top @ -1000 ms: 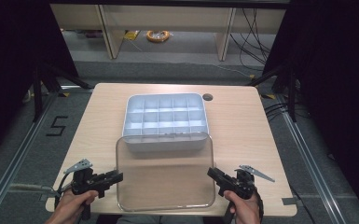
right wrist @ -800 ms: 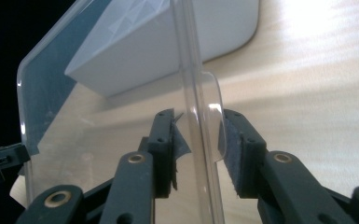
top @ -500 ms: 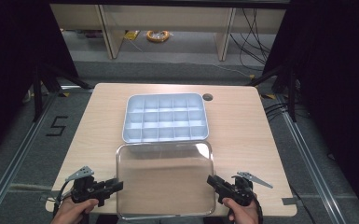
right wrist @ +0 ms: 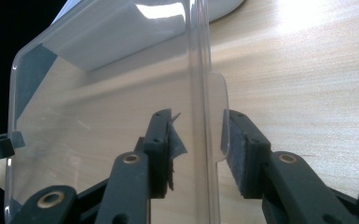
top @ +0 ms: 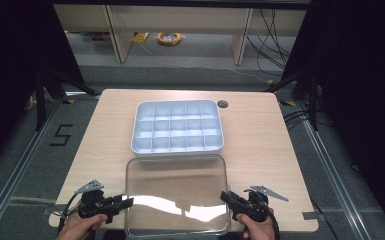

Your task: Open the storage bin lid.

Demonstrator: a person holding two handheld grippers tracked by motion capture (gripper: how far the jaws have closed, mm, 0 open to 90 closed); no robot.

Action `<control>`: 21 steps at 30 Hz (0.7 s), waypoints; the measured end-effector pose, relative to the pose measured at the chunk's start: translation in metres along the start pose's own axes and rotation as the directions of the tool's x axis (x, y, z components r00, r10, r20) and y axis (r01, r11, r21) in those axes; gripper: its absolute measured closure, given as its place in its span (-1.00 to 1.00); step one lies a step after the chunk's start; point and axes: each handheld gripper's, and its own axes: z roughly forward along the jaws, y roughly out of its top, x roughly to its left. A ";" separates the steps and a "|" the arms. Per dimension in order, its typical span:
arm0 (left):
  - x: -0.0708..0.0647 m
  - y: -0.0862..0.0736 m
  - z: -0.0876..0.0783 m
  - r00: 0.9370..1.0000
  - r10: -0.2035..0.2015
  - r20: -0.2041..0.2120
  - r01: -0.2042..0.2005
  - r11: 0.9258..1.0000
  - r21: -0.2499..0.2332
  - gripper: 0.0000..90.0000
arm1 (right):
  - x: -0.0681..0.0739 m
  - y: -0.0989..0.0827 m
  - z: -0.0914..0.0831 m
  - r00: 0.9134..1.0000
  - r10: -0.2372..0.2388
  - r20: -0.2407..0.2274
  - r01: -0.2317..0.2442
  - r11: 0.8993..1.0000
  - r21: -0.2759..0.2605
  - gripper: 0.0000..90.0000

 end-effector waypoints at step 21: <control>0.006 0.001 0.008 0.998 -0.004 -0.057 0.007 0.999 0.048 0.30 | 0.002 -0.003 0.009 0.997 -0.030 0.064 0.026 0.998 0.065 0.31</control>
